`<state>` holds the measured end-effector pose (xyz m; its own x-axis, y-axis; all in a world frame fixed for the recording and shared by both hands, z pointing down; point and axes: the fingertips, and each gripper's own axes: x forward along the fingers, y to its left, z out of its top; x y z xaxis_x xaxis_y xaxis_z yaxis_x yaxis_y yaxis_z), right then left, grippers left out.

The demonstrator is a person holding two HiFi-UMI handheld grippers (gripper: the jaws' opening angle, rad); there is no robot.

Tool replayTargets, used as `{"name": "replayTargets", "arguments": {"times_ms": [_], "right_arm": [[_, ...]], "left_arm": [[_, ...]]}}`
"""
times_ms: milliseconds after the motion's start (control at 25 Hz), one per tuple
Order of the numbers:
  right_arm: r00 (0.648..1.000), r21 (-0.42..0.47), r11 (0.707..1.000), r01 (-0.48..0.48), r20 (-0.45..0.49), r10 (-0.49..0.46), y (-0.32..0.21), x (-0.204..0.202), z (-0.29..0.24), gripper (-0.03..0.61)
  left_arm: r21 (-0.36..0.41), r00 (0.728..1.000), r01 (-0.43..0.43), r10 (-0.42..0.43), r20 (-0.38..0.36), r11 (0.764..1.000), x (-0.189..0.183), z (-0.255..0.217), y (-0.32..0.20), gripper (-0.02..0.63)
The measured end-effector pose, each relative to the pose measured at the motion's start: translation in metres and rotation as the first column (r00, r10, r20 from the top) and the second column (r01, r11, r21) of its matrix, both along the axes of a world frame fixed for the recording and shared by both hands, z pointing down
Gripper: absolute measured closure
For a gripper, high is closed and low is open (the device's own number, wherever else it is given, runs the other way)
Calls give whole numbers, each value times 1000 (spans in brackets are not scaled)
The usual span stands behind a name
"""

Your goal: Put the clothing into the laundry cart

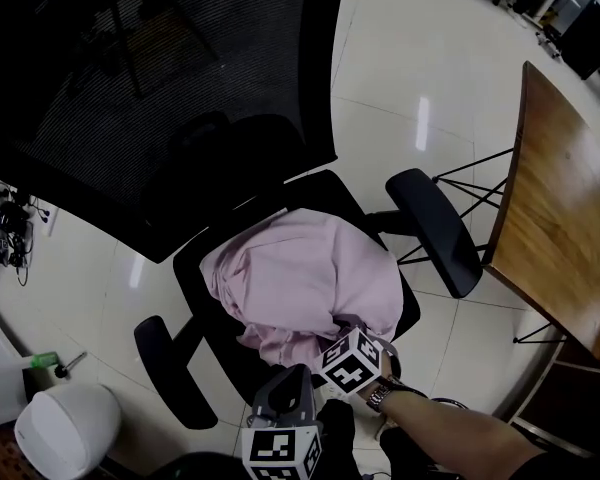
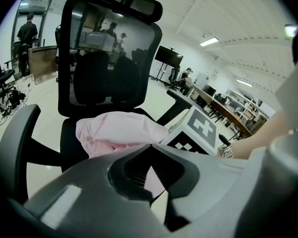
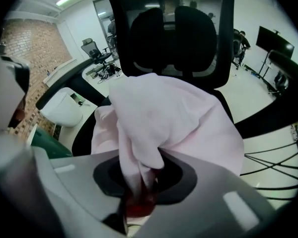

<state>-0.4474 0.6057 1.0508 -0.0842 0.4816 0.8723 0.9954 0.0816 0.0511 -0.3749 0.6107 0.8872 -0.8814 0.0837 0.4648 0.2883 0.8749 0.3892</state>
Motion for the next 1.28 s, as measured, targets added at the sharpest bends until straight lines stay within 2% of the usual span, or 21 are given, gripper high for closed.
{"name": "replayTargets", "arguments": {"times_ms": [80, 240, 360, 520, 680, 1040, 1280], "right_arm": [[1000, -29, 1000, -3, -1, 3, 0, 2, -23, 497], [1000, -71, 997, -13, -4, 13, -14, 9, -80, 502], [1000, -109, 994, -13, 5, 14, -49, 26, -99, 502], [999, -189, 982, -12, 42, 20, -75, 38, -128, 505], [998, -246, 969, -14, 63, 31, -100, 48, -188, 505], [990, -388, 922, -3, 126, 56, -158, 73, -318, 506], [981, -487, 873, 12, 175, 84, -192, 94, -414, 508]], "left_arm": [[-22, 1000, 2, -2, 27, 1000, -2, -14, 0, 612], [4, 998, -48, 48, -35, 999, 3, -68, -23, 612], [-20, 998, -56, 55, -22, 998, 18, -80, -62, 612], [-93, 998, -63, 65, 25, 994, 30, -97, -94, 612], [-168, 989, -10, 34, 141, 986, 38, -132, -105, 612], [-226, 978, -19, 65, 199, 974, 61, -208, -145, 612], [-244, 966, -64, 121, 228, 968, 70, -255, -167, 612]]}}
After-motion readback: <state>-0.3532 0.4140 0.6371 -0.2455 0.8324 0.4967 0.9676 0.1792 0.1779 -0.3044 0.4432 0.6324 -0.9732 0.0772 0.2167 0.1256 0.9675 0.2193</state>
